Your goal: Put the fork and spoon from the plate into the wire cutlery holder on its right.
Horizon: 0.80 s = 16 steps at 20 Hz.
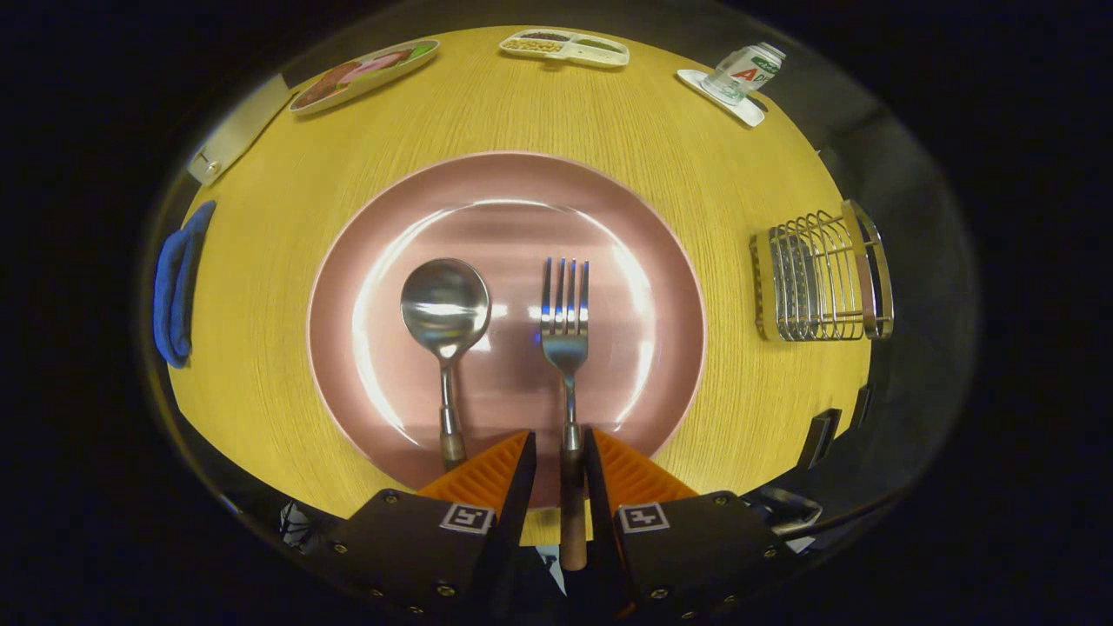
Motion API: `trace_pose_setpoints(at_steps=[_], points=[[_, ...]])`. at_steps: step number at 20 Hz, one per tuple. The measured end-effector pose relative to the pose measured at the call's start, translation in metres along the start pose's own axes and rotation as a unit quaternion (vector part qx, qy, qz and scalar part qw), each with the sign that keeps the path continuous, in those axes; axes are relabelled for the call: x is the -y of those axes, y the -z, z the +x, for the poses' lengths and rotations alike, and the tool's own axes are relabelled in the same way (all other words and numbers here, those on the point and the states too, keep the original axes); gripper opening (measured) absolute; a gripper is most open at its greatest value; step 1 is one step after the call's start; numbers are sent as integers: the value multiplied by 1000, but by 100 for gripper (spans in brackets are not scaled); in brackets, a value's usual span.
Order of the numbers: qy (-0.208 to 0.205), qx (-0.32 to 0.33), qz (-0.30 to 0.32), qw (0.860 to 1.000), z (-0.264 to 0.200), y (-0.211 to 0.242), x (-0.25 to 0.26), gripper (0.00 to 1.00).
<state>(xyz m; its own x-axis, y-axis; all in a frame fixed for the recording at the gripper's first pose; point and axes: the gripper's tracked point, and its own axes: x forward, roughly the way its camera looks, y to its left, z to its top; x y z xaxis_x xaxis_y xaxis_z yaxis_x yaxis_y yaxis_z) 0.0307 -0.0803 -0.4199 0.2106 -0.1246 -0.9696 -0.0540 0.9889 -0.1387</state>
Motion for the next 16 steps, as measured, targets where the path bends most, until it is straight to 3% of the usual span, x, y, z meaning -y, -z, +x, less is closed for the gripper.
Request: trace_pose_setpoints(at_steps=[1, 4, 5, 16], points=[[0, -6, -3, 1000, 3, -1, 0, 11], [-2, -8, -4, 1000, -2, -2, -4, 11], [-1, -10, -4, 1000, -4, -1, -4, 4], [60, 26, 7, 998, -66, -30, 32, 4]])
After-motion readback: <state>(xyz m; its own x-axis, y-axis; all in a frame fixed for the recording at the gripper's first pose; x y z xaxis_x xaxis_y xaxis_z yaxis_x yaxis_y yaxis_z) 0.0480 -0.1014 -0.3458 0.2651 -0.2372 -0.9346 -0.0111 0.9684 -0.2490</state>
